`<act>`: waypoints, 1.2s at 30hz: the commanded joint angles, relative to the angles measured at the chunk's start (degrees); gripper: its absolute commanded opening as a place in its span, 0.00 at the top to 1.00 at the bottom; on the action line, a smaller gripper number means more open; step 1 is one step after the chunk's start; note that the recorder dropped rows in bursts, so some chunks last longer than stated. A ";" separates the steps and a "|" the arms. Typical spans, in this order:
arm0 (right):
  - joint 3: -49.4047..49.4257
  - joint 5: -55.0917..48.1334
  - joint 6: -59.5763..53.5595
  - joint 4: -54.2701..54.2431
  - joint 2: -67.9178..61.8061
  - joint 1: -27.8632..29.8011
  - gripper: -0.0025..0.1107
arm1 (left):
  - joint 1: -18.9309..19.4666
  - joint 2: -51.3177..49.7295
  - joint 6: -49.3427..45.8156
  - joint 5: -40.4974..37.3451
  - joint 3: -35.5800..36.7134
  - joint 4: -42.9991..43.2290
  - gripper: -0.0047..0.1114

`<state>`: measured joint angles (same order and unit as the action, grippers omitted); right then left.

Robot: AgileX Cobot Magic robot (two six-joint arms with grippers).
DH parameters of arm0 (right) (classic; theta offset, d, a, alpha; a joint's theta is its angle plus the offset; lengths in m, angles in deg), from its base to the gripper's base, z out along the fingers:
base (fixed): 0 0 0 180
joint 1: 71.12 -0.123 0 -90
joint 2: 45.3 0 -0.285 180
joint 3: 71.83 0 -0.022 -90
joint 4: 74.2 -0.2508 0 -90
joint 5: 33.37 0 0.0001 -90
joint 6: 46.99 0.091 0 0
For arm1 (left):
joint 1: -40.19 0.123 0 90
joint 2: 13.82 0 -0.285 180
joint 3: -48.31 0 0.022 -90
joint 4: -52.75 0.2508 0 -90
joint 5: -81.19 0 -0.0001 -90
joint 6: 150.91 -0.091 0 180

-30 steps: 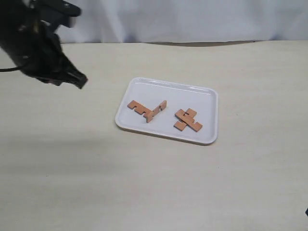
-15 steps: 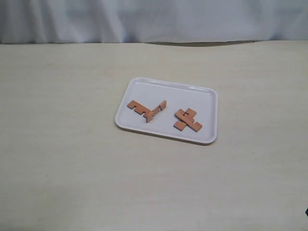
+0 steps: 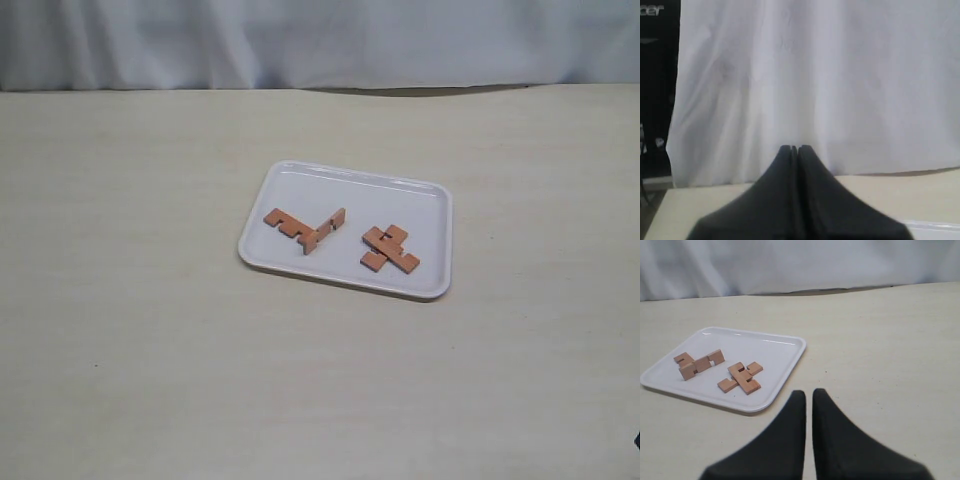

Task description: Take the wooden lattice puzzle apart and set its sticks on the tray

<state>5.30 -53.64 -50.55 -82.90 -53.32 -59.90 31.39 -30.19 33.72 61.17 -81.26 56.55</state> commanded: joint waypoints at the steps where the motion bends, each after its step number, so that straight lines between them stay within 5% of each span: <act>1: 0.09 0.61 -0.15 -0.10 0.24 0.26 0.94 | 0.07 6.40 -1.61 0.46 1.04 0.17 0.96; 12: 0.09 0.72 -0.15 -0.10 0.24 0.26 0.94 | 0.07 8.58 -1.87 3.53 2.68 1.63 0.96; 16: 0.09 0.72 -0.15 -0.10 0.24 0.26 0.94 | 0.07 8.58 -0.89 -0.73 3.40 -3.80 0.96; 27: 0.09 0.72 -0.15 -0.10 0.24 0.26 0.94 | 0.07 8.58 -0.47 17.54 23.54 -4.42 0.96; 36: 0.09 0.72 -0.15 -0.10 0.24 0.26 0.94 | 0.07 8.58 0.43 12.66 26.79 -5.55 0.96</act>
<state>5.30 -53.64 -50.55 -82.99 -53.32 -59.90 31.39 -21.75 33.34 74.70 -54.65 52.15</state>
